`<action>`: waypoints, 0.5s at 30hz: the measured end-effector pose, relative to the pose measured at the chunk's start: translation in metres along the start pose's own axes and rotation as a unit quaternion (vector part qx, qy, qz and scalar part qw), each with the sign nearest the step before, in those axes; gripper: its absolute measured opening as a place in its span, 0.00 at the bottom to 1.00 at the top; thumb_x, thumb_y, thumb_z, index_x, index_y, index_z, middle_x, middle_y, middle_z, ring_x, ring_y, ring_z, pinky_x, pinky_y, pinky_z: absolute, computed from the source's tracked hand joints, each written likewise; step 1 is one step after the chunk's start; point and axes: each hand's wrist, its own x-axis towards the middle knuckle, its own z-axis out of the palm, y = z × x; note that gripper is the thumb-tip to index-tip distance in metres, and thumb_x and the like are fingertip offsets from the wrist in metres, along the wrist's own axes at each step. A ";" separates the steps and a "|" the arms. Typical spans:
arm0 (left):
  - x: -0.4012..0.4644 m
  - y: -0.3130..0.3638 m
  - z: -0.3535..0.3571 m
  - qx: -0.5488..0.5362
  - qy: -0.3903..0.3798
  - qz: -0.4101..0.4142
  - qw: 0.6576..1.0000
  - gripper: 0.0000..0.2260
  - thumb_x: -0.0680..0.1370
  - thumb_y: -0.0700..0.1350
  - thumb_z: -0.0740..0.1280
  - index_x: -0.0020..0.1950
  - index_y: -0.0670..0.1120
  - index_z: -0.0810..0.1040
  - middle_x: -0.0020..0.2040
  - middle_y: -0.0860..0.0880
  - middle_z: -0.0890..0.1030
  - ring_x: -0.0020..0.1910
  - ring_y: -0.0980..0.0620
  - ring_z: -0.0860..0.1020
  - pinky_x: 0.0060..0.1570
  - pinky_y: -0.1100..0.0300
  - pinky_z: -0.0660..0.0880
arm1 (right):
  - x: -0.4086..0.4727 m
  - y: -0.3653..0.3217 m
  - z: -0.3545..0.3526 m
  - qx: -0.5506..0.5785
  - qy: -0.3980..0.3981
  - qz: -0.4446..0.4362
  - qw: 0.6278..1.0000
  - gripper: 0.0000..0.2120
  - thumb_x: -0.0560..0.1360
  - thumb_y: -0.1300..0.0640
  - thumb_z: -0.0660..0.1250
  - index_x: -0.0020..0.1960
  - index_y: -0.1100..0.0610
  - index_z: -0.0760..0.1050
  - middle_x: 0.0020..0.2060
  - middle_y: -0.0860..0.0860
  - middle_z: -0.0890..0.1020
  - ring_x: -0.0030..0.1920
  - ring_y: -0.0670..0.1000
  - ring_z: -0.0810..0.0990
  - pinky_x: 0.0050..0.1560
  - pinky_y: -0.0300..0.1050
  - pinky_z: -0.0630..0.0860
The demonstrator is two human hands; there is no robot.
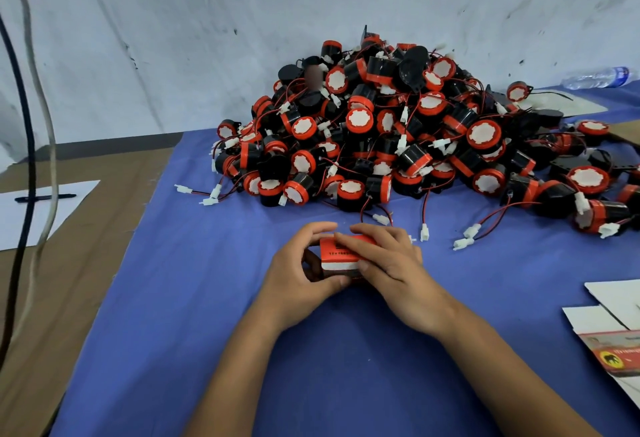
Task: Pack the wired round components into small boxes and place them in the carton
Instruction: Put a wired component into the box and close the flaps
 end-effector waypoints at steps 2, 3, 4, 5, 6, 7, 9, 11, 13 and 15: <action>0.000 0.002 -0.001 0.017 0.044 0.028 0.998 0.21 0.71 0.48 0.80 0.62 0.56 0.81 0.60 0.63 0.81 0.57 0.56 0.81 0.53 0.58 0.81 | 0.001 0.001 0.001 0.004 -0.003 -0.002 1.000 0.22 0.86 0.55 0.56 0.77 0.35 0.66 0.76 0.37 0.62 0.76 0.43 0.53 0.75 0.46 0.50; 0.000 0.002 -0.001 0.035 0.071 0.052 0.995 0.17 0.71 0.46 0.81 0.57 0.54 0.83 0.60 0.62 0.81 0.58 0.56 0.81 0.52 0.57 0.81 | 0.002 0.001 0.003 0.016 0.007 -0.006 1.000 0.22 0.86 0.56 0.58 0.76 0.38 0.68 0.76 0.39 0.64 0.76 0.43 0.55 0.76 0.47 0.52; 0.001 0.001 -0.001 0.055 0.093 0.080 0.991 0.13 0.71 0.43 0.82 0.52 0.52 0.85 0.60 0.60 0.82 0.60 0.55 0.81 0.54 0.56 0.81 | 0.003 0.001 0.004 0.036 0.025 -0.013 0.999 0.21 0.86 0.58 0.59 0.76 0.41 0.70 0.76 0.41 0.66 0.77 0.44 0.58 0.77 0.47 0.56; 0.001 0.001 0.000 0.071 0.109 0.105 0.986 0.10 0.71 0.41 0.82 0.49 0.50 0.86 0.58 0.58 0.84 0.60 0.54 0.82 0.55 0.54 0.80 | 0.003 0.001 0.005 0.060 0.052 -0.021 0.997 0.20 0.85 0.60 0.62 0.74 0.45 0.74 0.75 0.43 0.69 0.76 0.44 0.63 0.77 0.46 0.61; 0.001 0.001 0.000 0.085 0.119 0.123 0.982 0.08 0.71 0.39 0.81 0.47 0.49 0.87 0.55 0.58 0.85 0.59 0.55 0.82 0.56 0.53 0.80 | 0.003 0.001 0.006 0.084 0.086 -0.027 0.992 0.18 0.83 0.61 0.65 0.70 0.48 0.78 0.73 0.45 0.73 0.74 0.43 0.68 0.75 0.45 0.67; 0.002 0.001 0.001 0.099 0.125 0.133 0.978 0.07 0.72 0.39 0.81 0.47 0.48 0.88 0.53 0.58 0.86 0.58 0.56 0.82 0.57 0.53 0.80 | 0.003 0.002 0.007 0.110 0.119 -0.027 0.986 0.16 0.81 0.63 0.68 0.65 0.50 0.82 0.70 0.45 0.77 0.71 0.42 0.73 0.71 0.43 0.72; 0.002 0.001 0.003 0.116 0.133 0.137 0.975 0.07 0.72 0.39 0.80 0.48 0.48 0.89 0.52 0.58 0.87 0.58 0.58 0.82 0.58 0.56 0.80 | 0.002 0.005 0.007 0.168 0.160 -0.007 0.973 0.12 0.77 0.64 0.73 0.57 0.52 0.87 0.63 0.44 0.82 0.64 0.39 0.79 0.65 0.43 0.78; 0.002 0.001 0.005 0.123 0.138 0.136 0.973 0.07 0.73 0.38 0.80 0.48 0.47 0.89 0.52 0.58 0.87 0.58 0.60 0.82 0.59 0.57 0.79 | 0.003 0.008 0.006 0.211 0.157 0.012 0.965 0.10 0.77 0.64 0.74 0.53 0.51 0.87 0.61 0.43 0.84 0.62 0.38 0.80 0.63 0.43 0.79; 0.002 0.001 0.005 0.125 0.135 0.129 0.974 0.07 0.73 0.38 0.79 0.49 0.47 0.89 0.53 0.57 0.87 0.59 0.60 0.81 0.60 0.56 0.79 | 0.004 0.011 0.005 0.223 0.144 0.017 0.964 0.10 0.78 0.63 0.72 0.53 0.50 0.87 0.60 0.40 0.84 0.63 0.37 0.80 0.63 0.42 0.79; 0.001 0.001 0.004 0.128 0.124 0.128 0.976 0.08 0.74 0.37 0.79 0.50 0.47 0.89 0.54 0.57 0.87 0.61 0.59 0.81 0.61 0.56 0.78 | 0.004 0.013 0.003 0.218 0.137 0.013 0.966 0.10 0.79 0.61 0.72 0.54 0.48 0.86 0.60 0.39 0.83 0.63 0.37 0.79 0.64 0.43 0.78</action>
